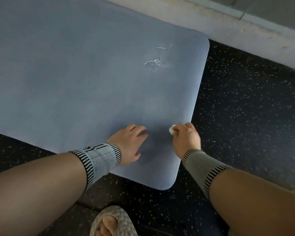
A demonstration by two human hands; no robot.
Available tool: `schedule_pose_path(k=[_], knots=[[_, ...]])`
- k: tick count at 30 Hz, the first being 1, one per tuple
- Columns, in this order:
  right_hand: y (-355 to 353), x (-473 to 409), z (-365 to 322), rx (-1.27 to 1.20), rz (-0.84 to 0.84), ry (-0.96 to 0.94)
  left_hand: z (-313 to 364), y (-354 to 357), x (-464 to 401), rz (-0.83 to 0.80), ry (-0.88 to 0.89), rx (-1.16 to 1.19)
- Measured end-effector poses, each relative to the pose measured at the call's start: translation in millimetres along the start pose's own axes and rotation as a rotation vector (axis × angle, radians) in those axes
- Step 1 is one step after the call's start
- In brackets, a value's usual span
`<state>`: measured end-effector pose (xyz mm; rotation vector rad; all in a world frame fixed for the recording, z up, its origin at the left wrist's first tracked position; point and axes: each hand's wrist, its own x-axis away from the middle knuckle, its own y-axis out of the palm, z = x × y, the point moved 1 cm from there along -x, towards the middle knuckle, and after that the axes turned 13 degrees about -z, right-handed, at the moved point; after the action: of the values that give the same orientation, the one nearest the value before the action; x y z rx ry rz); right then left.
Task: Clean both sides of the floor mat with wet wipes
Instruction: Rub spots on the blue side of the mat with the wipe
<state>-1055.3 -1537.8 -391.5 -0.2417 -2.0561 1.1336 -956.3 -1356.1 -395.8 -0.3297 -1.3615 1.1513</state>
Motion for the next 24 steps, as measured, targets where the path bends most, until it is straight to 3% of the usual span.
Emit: schedule_pose_path(k=[5, 10, 14, 17, 22, 24], knots=[[25, 33, -20, 0.133, -0.279, -0.391, -6, -3, 7, 0.001, -0.033, -0.019], [9, 19, 5, 0.053, -0.071, -0.137, -9, 6, 16, 0.026, -0.054, -0.005], [41, 36, -39, 0.089, -0.286, -0.407, -6, 7, 21, -0.002, -0.042, -0.017], [33, 46, -19, 0.229, -0.424, -0.614, -5, 8, 27, 0.008, -0.027, -0.031], [20, 29, -10, 0.13, -0.159, -0.379, -5, 16, 28, -0.02, -0.048, -0.084], [34, 37, -35, 0.179, -0.259, -0.496, -4, 15, 29, -0.023, -0.053, -0.077]])
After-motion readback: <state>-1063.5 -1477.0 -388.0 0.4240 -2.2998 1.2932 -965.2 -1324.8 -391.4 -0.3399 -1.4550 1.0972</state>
